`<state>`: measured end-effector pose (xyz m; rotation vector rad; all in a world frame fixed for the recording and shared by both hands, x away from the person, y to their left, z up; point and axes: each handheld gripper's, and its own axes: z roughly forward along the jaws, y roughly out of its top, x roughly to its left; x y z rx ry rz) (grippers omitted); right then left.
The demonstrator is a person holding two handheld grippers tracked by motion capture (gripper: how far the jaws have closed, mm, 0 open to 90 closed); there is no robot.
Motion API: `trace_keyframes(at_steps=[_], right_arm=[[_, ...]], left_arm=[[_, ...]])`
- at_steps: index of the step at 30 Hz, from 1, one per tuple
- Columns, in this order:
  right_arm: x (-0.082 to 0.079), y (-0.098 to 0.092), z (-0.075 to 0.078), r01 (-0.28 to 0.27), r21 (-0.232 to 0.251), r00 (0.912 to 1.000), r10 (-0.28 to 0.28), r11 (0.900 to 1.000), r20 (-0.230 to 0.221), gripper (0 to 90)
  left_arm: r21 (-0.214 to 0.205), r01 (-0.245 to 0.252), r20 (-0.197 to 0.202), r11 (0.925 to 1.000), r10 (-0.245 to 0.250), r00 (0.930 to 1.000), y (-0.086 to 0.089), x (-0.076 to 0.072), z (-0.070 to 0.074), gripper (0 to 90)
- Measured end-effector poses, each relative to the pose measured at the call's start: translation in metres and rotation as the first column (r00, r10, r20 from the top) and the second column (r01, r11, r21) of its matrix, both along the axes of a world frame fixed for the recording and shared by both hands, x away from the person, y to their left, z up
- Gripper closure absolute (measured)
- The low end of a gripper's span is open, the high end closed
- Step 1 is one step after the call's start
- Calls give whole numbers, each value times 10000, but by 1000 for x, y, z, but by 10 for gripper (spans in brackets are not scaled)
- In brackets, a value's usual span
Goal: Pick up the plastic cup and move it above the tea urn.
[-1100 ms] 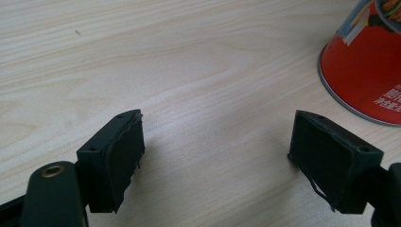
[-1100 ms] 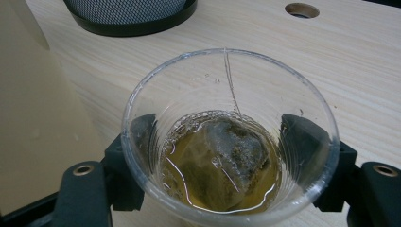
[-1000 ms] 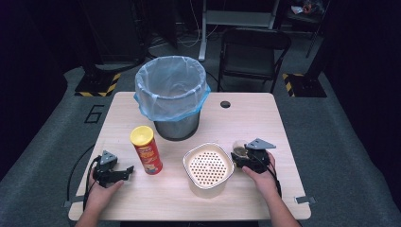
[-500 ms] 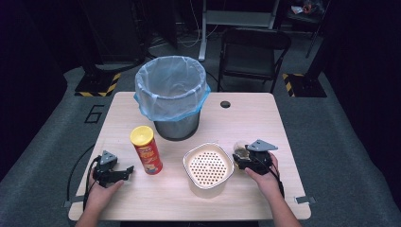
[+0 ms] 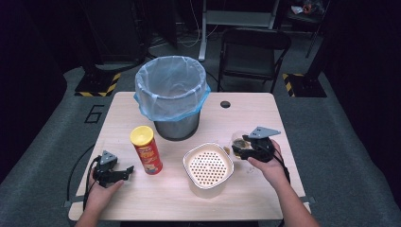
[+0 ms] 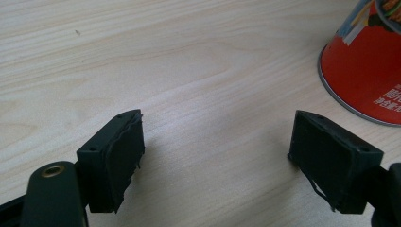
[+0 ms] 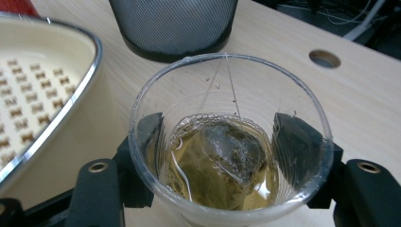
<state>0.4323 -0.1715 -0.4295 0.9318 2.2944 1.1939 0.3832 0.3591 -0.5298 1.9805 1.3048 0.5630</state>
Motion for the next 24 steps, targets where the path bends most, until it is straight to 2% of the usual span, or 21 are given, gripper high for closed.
trace_keyframes(at_steps=[4,5,7,8,10,12,17,24], right_arm=[[12,5,23,-416,41,9991,415,9991,98,353],[17,9,34,-608,-61,9979,609,9981,210,353],[20,11,39,-703,-107,9971,706,9975,274,353],[26,17,50,-876,-159,9956,881,9960,330,353],[28,19,53,-914,-159,9952,919,9957,325,353],[35,25,62,-1154,-192,9922,1161,9931,451,353],[41,35,69,-1352,-206,9891,1361,9906,563,353],[44,42,70,-1624,161,9854,1613,9866,548,352]], left_arm=[[-3,-1,2,10000,1,10000,0,0,0,182],[2,0,-3,10000,0,10000,0,0,0,182],[0,-2,-1,10000,2,10000,0,0,0,182],[1,1,-2,10000,-1,10000,0,0,0,182],[3,1,-2,10000,-1,10000,0,0,0,182],[-2,0,-1,10000,0,10000,0,0,0,182],[-2,0,-1,10000,0,10000,0,0,0,182],[-4,-1,2,10000,1,10000,0,0,0,182]])
